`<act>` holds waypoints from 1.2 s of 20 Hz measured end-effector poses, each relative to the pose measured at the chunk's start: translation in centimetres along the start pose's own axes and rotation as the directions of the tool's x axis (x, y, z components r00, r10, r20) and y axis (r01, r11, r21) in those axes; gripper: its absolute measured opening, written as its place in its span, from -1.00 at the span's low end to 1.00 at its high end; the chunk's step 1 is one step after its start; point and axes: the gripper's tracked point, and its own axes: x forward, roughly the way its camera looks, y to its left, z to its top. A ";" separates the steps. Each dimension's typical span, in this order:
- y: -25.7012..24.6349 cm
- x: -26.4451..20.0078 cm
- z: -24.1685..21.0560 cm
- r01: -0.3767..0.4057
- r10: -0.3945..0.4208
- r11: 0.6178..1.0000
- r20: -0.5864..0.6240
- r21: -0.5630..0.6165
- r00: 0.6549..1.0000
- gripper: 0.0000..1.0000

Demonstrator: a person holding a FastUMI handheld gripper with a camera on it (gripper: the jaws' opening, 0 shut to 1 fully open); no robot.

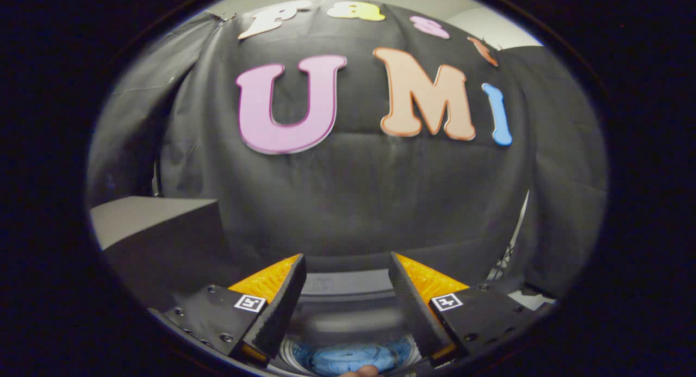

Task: Put the clothes into the washing machine and then close the washing machine lid.

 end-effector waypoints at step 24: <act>-1.7 -14.4 -3.9 0.094 -0.087 0.993 0.097 -0.067 0.991 0.93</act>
